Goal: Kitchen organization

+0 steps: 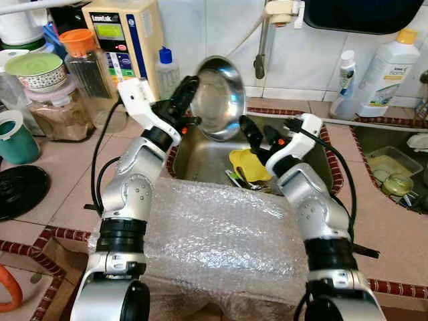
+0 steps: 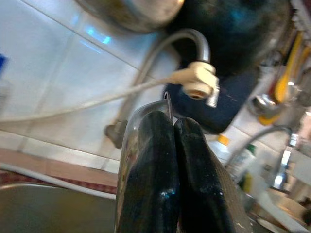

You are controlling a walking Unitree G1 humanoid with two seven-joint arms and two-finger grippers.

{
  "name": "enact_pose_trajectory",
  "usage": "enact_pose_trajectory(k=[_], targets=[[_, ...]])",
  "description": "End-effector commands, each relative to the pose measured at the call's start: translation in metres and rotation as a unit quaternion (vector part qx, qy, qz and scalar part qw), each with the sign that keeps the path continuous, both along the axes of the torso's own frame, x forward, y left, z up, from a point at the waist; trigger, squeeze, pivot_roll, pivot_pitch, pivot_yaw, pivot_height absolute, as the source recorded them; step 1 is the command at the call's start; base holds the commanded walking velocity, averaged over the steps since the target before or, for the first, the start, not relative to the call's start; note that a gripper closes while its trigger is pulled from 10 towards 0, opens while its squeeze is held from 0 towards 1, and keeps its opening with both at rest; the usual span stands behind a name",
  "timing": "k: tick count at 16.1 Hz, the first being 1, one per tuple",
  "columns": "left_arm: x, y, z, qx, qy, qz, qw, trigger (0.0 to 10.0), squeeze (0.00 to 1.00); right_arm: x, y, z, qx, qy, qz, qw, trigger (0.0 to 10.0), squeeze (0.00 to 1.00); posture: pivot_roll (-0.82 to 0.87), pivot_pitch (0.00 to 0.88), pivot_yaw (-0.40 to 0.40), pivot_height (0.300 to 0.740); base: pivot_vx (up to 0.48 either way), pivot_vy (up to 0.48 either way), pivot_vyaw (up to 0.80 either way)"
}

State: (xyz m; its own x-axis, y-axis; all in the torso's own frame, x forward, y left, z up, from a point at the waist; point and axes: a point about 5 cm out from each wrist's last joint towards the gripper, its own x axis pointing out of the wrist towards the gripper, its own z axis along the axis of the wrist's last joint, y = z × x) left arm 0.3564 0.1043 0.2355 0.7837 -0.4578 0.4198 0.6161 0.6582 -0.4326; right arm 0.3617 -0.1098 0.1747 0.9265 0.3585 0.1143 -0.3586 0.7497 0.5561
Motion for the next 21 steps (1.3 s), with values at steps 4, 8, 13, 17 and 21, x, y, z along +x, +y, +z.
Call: enact_pose_trajectory(k=[4, 8, 13, 17, 21], targets=[[-0.01, -0.009, 0.007, -0.005, -0.015, -0.035, 0.999, 0.0, 0.0, 0.008, 0.006, 0.001, 0.015, 0.009, 0.016, 1.0, 10.0, 0.0, 0.07, 0.0, 0.025, 0.74, 0.0, 0.0, 0.0], [-0.021, -0.011, 0.01, -0.014, -0.014, -0.075, 0.997, 0.0, 0.0, 0.018, 0.007, 0.008, 0.04, 0.009, 0.014, 0.999, 0.0, 0.0, 0.08, 0.0, 0.015, 0.74, 0.0, 0.0, 0.0], [-0.023, -0.006, 0.015, -0.051, -0.002, -0.09, 0.995, 0.0, 0.0, 0.023, 0.004, 0.011, 0.056, 0.003, 0.004, 0.998, 0.0, 0.0, 0.09, 0.0, 0.015, 0.74, 0.0, 0.0, 0.0], [-0.023, -0.001, 0.02, -0.093, 0.013, -0.096, 0.991, 0.0, 0.0, 0.022, 0.001, 0.014, 0.106, -0.018, 0.034, 0.994, 0.0, 0.0, 0.09, 0.0, 0.018, 0.74, 0.0, 0.0, 0.0], [-0.024, 0.002, 0.02, -0.103, 0.026, -0.106, 0.989, 0.0, 0.0, 0.02, -0.001, 0.02, 0.123, -0.054, 0.084, 0.987, 0.0, 0.0, 0.1, 0.0, 0.02, 0.74, 0.0, 0.0, 0.0]])
